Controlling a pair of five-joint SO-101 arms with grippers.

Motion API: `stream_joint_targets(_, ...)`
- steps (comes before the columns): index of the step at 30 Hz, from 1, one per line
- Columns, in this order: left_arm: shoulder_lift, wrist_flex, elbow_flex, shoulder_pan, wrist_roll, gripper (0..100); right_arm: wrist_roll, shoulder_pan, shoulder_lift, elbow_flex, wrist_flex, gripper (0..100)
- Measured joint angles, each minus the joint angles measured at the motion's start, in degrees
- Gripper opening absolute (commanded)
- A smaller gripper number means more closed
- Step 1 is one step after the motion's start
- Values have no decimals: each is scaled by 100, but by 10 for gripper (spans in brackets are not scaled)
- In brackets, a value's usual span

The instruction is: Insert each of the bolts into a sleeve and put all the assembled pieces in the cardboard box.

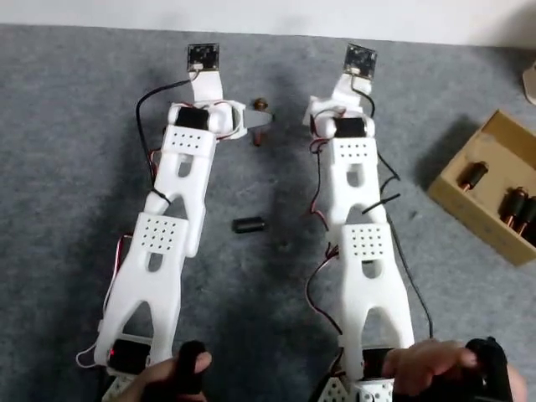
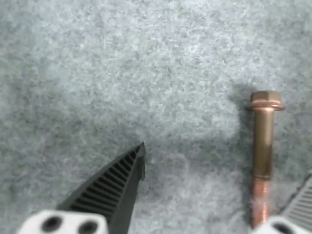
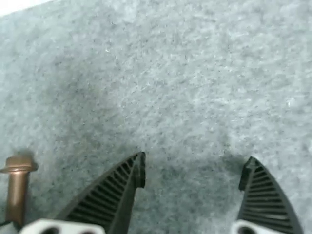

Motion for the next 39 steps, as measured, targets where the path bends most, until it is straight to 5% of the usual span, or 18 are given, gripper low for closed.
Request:
stream_joint_targets(11,352,-659,-35,53,-659,101,0,0,0,0,0,303)
stream_joint_targets(31,369,-695,-44,202,-756,71,0,0,0,0,0,303)
stream_joint_targets(39,360,-35,-281,193,-791,5,0,0,0,0,0,303)
